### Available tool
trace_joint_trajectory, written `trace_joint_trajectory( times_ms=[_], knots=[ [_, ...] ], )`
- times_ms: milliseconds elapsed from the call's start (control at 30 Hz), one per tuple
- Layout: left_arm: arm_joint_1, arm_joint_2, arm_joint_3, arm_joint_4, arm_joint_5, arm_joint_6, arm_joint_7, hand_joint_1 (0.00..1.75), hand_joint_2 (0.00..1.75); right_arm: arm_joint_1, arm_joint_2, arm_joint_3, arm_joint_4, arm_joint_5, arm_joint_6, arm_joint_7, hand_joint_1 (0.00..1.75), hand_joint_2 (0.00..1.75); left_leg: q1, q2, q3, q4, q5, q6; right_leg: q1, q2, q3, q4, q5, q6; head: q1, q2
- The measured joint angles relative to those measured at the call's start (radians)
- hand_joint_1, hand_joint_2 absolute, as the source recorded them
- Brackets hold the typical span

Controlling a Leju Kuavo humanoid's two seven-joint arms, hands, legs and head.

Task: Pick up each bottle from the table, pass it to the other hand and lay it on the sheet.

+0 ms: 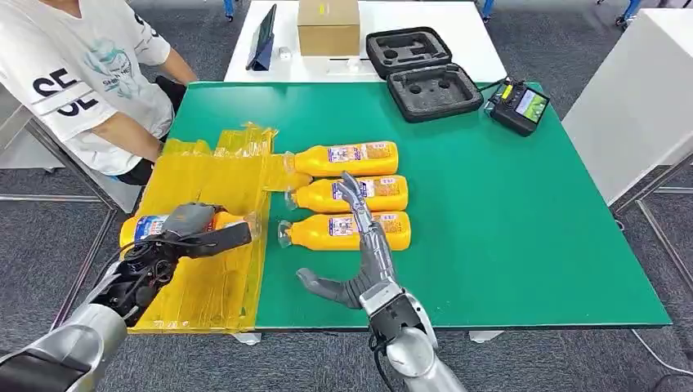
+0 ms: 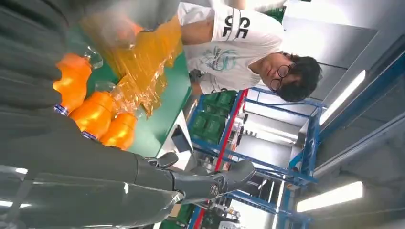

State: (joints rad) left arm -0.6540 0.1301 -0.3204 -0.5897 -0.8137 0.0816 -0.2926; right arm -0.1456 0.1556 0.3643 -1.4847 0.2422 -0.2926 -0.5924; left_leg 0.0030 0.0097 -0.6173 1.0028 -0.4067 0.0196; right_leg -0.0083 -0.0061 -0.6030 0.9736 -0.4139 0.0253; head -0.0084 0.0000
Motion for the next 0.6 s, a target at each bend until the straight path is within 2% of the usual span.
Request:
trace_joint_trajectory(
  times_ms=[33, 67, 267, 467, 600],
  knots=[
    [0.000, 0.000, 0.000, 0.003, 0.005, -0.004, 0.000, 0.00, 1.75, 0.000, 0.000, 0.000, 0.000, 0.000, 0.000, 0.000, 0.00, 1.75, 0.000, 0.000, 0.000, 0.000, 0.000, 0.000, 0.000, 0.000, 0.000, 0.000, 0.000, 0.000, 0.000, 0.000],
    [0.000, 0.000, 0.000, 0.004, 0.015, -0.017, 0.000, 0.00, 0.00, 0.000, 0.000, 0.000, 0.001, 0.000, 0.000, 0.000, 0.00, 1.75, 0.000, 0.000, 0.000, 0.000, 0.000, 0.000, 0.000, 0.000, 0.000, 0.000, 0.000, 0.000, 0.000, 0.000],
    [-0.005, 0.000, 0.010, 0.020, 0.105, -0.116, -0.022, 0.00, 0.00, -0.001, 0.000, -0.001, 0.013, -0.009, 0.000, 0.002, 0.00, 1.75, 0.000, -0.001, 0.003, 0.000, 0.000, 0.000, 0.000, -0.001, 0.004, 0.000, 0.000, 0.000, 0.000, 0.000],
    [-0.026, 0.000, 0.066, 0.037, 0.309, -0.359, -0.033, 0.00, 0.00, -0.003, 0.000, -0.002, 0.037, -0.013, 0.000, 0.004, 0.00, 1.75, 0.000, -0.002, 0.011, -0.001, -0.002, 0.000, -0.001, -0.001, 0.012, 0.000, -0.002, 0.000, 0.000, 0.000],
    [-0.030, -0.001, 0.120, 0.046, 0.462, -0.473, -0.017, 0.00, 0.00, -0.016, -0.004, -0.002, 0.066, 0.109, -0.077, 0.079, 0.00, 1.75, 0.000, -0.002, 0.015, -0.001, -0.002, 0.000, -0.001, -0.001, 0.016, 0.000, -0.002, 0.000, 0.000, 0.000]
  ],
)
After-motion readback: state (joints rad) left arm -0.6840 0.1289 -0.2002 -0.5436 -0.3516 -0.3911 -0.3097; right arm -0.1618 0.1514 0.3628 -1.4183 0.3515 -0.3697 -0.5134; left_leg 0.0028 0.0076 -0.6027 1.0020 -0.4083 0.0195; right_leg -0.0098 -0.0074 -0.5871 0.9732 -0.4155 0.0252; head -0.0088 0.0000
